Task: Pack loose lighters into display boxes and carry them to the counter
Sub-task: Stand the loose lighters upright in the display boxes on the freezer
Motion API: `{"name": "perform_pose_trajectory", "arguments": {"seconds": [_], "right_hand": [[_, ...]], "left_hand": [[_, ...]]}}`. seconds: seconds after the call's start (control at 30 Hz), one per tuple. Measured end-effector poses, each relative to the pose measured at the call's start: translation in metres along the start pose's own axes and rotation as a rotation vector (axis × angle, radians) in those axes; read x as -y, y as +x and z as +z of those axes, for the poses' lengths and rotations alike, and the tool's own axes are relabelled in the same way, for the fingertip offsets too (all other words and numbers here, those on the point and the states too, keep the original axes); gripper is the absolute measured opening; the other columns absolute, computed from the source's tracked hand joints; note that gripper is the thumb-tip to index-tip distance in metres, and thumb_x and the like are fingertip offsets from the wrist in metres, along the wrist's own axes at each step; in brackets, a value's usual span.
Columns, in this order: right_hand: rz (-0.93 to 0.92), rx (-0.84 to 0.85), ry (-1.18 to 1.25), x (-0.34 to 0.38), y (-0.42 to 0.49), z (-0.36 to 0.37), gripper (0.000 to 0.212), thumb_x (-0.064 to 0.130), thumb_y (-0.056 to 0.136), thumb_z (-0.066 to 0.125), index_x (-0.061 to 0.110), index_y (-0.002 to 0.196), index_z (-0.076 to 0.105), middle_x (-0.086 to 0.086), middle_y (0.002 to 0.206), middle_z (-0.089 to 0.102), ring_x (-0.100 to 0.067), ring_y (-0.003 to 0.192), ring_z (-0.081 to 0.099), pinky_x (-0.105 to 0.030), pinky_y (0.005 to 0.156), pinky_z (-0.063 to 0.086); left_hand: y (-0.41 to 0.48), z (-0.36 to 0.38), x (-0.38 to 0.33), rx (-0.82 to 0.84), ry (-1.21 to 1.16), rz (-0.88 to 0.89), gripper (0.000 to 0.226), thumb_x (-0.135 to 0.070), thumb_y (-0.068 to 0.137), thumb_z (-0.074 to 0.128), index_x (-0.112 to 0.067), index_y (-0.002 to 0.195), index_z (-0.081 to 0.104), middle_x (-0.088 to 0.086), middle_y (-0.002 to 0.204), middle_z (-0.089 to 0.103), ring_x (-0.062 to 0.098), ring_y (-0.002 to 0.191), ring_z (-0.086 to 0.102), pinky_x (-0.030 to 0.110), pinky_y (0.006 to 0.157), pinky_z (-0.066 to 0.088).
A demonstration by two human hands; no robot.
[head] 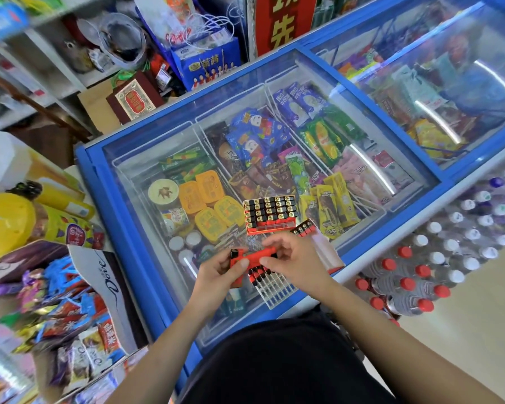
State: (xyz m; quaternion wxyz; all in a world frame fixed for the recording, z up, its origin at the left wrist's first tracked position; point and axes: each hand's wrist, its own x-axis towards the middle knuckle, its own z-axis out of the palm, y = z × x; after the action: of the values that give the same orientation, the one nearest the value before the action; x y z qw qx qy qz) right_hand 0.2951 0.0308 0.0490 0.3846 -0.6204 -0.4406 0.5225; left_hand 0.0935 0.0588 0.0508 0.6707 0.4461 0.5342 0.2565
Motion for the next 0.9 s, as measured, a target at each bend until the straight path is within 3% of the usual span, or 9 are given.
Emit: {"name": "perform_pose_trajectory", "arguments": {"seconds": [0.17, 0.23, 0.33, 0.43, 0.53, 0.63, 0.7, 0.8, 0.9], "right_hand": [[0.081, -0.146, 0.203, -0.005, -0.021, -0.032, 0.023, 0.005, 0.08, 0.082, 0.016, 0.1, 0.076, -0.002, 0.093, 0.075, -0.019, 0.083, 0.071, -0.026, 0.076, 0.058], [0.062, -0.235, 0.233, -0.01, -0.028, -0.049, 0.023, 0.002, 0.08, 0.081, 0.019, 0.095, 0.079, -0.002, 0.089, 0.073, -0.015, 0.076, 0.066, -0.023, 0.071, 0.054], [0.051, -0.339, 0.034, -0.021, -0.034, -0.075, 0.018, 0.01, 0.082, 0.081, 0.027, 0.089, 0.08, 0.01, 0.079, 0.071, -0.012, 0.062, 0.049, -0.025, 0.059, 0.044], [0.048, -0.32, -0.156, -0.027, -0.035, -0.094, 0.011, 0.016, 0.087, 0.076, 0.026, 0.09, 0.08, 0.015, 0.078, 0.075, -0.009, 0.054, 0.038, -0.019, 0.051, 0.035], [0.079, -0.312, -0.288, -0.034, -0.03, -0.101, 0.008, 0.024, 0.089, 0.075, 0.029, 0.091, 0.08, 0.009, 0.066, 0.068, -0.005, 0.05, 0.039, -0.017, 0.049, 0.031], [0.086, -0.337, -0.403, -0.045, -0.022, -0.101, 0.004, 0.029, 0.088, 0.075, 0.027, 0.089, 0.079, 0.009, 0.063, 0.061, -0.005, 0.055, 0.048, -0.019, 0.055, 0.036], [0.068, -0.316, -0.458, -0.052, -0.018, -0.098, 0.005, 0.029, 0.088, 0.074, 0.03, 0.09, 0.079, 0.012, 0.077, 0.065, -0.004, 0.066, 0.057, -0.026, 0.065, 0.046], [0.018, -0.31, -0.552, -0.062, -0.013, -0.091, 0.014, 0.02, 0.09, 0.071, 0.028, 0.099, 0.079, 0.001, 0.091, 0.064, -0.015, 0.078, 0.06, -0.037, 0.074, 0.052], [-0.037, -0.366, -0.596, -0.064, -0.009, -0.085, 0.025, 0.011, 0.09, 0.068, 0.023, 0.11, 0.074, -0.001, 0.096, 0.065, -0.019, 0.079, 0.061, -0.033, 0.075, 0.05]], "left_hand": [[-0.002, 0.008, 0.0, 0.0, -0.044, -0.039, 0.022, -0.015, 0.101, 0.057, -0.016, 0.116, 0.073, 0.01, 0.101, 0.077, 0.022, 0.091, 0.074, 0.026, 0.076, 0.059], [-0.002, 0.011, 0.001, -0.001, 0.002, -0.007, 0.02, -0.015, 0.1, 0.06, -0.018, 0.111, 0.076, 0.015, 0.098, 0.074, 0.017, 0.084, 0.071, 0.021, 0.073, 0.056], [-0.001, 0.017, 0.003, -0.005, 0.076, 0.03, 0.019, -0.019, 0.099, 0.062, -0.027, 0.099, 0.08, 0.011, 0.083, 0.064, 0.013, 0.069, 0.062, 0.02, 0.067, 0.052], [0.002, 0.025, 0.003, 0.006, 0.126, 0.039, 0.016, -0.022, 0.099, 0.063, -0.031, 0.1, 0.077, 0.004, 0.082, 0.071, 0.018, 0.075, 0.066, 0.029, 0.073, 0.055], [0.008, 0.034, -0.001, 0.023, 0.176, 0.073, 0.013, -0.019, 0.097, 0.065, -0.027, 0.105, 0.073, 0.01, 0.087, 0.072, 0.027, 0.078, 0.067, 0.042, 0.079, 0.056], [0.014, 0.045, -0.007, 0.032, 0.24, 0.132, 0.012, -0.018, 0.096, 0.067, -0.028, 0.101, 0.068, 0.01, 0.086, 0.069, 0.028, 0.078, 0.064, 0.047, 0.079, 0.055], [0.02, 0.052, -0.01, 0.012, 0.29, 0.161, 0.016, -0.02, 0.097, 0.067, -0.035, 0.099, 0.066, 0.015, 0.085, 0.063, 0.024, 0.073, 0.056, 0.05, 0.075, 0.051], [0.03, 0.056, -0.013, -0.018, 0.36, 0.194, 0.012, -0.026, 0.095, 0.068, -0.039, 0.097, 0.068, 0.014, 0.084, 0.063, 0.034, 0.075, 0.058, 0.053, 0.075, 0.052], [0.04, 0.056, -0.015, -0.034, 0.447, 0.209, 0.013, -0.035, 0.09, 0.074, -0.036, 0.103, 0.07, 0.006, 0.085, 0.066, 0.025, 0.077, 0.062, 0.043, 0.073, 0.056]]}}
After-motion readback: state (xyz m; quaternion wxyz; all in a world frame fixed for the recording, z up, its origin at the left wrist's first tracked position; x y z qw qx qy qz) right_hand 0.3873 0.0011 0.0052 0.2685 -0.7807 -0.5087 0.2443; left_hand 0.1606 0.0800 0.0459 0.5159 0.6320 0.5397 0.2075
